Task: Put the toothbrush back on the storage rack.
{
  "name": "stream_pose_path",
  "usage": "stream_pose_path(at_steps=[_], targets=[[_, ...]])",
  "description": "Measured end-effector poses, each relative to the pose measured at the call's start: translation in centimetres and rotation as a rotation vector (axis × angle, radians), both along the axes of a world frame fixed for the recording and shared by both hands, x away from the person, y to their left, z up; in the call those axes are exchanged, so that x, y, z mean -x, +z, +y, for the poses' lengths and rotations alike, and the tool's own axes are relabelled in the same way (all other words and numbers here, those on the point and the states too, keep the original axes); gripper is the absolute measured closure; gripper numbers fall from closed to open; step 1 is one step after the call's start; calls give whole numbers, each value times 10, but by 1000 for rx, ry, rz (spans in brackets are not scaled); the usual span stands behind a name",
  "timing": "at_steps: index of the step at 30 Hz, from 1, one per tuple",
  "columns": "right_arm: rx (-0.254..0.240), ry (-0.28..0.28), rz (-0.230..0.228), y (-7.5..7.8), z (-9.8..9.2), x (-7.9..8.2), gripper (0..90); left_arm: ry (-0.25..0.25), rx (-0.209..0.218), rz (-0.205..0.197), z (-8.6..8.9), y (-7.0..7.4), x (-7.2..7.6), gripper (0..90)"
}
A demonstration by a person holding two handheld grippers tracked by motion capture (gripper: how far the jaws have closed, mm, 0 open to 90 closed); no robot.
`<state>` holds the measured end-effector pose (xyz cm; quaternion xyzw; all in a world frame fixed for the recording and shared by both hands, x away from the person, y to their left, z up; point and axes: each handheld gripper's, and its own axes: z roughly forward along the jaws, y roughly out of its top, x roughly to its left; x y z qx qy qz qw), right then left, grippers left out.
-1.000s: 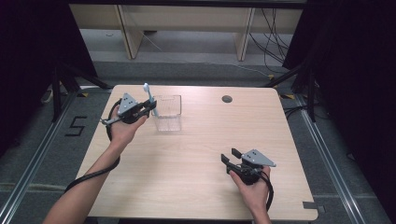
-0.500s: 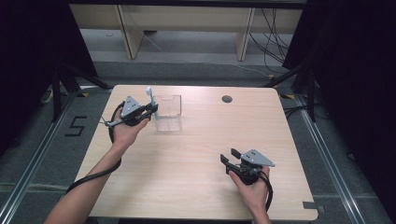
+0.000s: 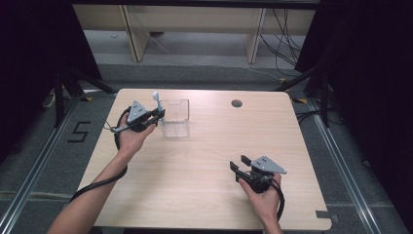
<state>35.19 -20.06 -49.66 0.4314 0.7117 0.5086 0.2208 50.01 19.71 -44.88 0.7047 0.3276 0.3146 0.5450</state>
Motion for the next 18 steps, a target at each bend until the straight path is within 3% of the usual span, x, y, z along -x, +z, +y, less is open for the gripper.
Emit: stream_pose_path(at_steps=[6,18], targets=[[12,9,-19,-1,-1,-2,472,9,9,0,1,-2,-1,780],[16,2,-6,0,0,-1,471,39,20,11,1,-6,0,778]])
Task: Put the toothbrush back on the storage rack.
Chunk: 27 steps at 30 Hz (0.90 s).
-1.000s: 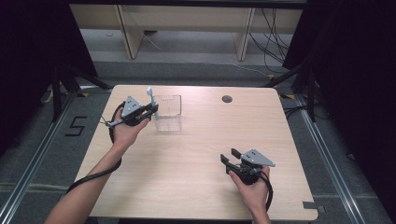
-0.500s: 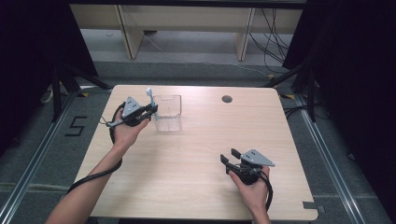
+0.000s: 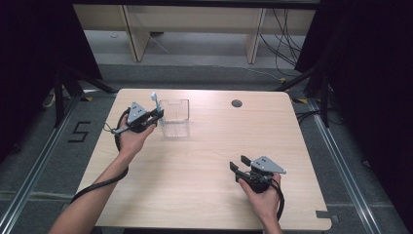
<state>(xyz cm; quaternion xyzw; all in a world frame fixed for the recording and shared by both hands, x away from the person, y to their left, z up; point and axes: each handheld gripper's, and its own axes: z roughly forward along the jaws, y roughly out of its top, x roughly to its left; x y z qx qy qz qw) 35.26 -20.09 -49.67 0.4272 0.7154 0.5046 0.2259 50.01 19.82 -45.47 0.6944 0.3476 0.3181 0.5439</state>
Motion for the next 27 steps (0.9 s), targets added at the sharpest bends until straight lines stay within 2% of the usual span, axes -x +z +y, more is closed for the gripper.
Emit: stream_pose_path(at_steps=[1,2,5,8,10,13,15,19,21,22,25,27], targets=[[-15,3,15,0,1,0,471,4,1,0,0,-1,0,778],[2,0,-1,0,0,0,471,6,1,0,0,-1,-1,778],[2,-1,-3,0,0,0,470,8,3,6,0,-1,-1,778],[-14,3,15,-1,1,0,470,12,6,7,0,-1,-1,777],[2,1,1,0,0,0,470,14,7,9,0,-1,-1,777],[-11,6,13,-1,1,0,469,15,2,13,0,-2,-1,776],[5,8,-4,-1,0,-1,468,18,6,16,0,-2,-1,776],[7,7,-4,-1,0,-1,468,20,0,19,0,-2,0,775],[-3,8,8,-1,1,0,468,20,0,20,0,-2,-1,773],[-22,2,33,-1,2,2,467,20,0,21,0,-2,-1,773],[-25,2,31,-1,3,1,467,21,2,21,0,-2,-1,772],[-12,10,13,-2,2,0,467,21,2,21,0,-2,-1,771]])
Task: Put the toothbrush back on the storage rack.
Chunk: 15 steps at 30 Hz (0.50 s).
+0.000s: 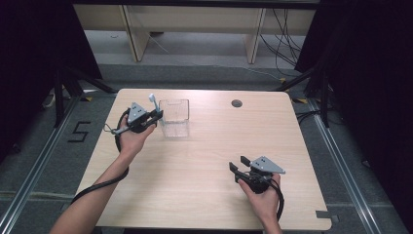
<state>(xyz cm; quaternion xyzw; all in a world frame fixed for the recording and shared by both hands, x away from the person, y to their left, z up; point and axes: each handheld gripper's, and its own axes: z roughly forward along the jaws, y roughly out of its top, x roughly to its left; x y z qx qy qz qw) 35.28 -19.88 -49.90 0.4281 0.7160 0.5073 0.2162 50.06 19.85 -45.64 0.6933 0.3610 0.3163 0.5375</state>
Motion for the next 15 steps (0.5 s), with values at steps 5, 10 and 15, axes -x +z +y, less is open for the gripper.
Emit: stream_pose_path(at_steps=[5,10,15], targets=[[0,-1,1,0,0,0,466,1,0,1,1,0,0,756],[-1,2,3,0,0,0,466,3,-1,4,2,0,1,749],[1,0,6,0,1,0,465,15,-6,3,1,0,1,705]])
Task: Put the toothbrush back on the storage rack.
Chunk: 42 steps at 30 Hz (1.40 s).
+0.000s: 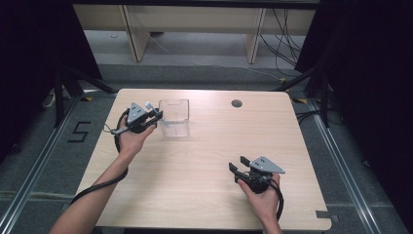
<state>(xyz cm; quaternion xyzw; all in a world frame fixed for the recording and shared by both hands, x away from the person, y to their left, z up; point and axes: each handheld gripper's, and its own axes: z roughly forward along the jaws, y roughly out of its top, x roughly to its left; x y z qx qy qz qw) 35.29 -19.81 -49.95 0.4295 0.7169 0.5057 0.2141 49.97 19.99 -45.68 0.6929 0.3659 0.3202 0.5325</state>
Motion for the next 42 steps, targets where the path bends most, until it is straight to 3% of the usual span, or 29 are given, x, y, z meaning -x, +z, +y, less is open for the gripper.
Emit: stream_pose_path(at_steps=[12,18,24,30,39,41,42], targets=[[21,-1,-17,-1,-1,-1,464,6,-4,6,2,1,0,631],[13,-2,-5,0,0,0,464,7,-2,10,3,1,0,554],[14,-3,-7,0,-1,-1,463,8,1,11,4,3,3,393],[15,-2,-6,0,-1,-1,462,10,-9,22,7,4,7,297],[2,-6,7,1,-1,0,462,8,-22,31,12,5,15,262],[19,-7,-5,1,-2,0,462,6,-29,36,13,4,19,258],[-1,-3,-1,0,-1,0,462,5,-34,42,15,4,22,256]])
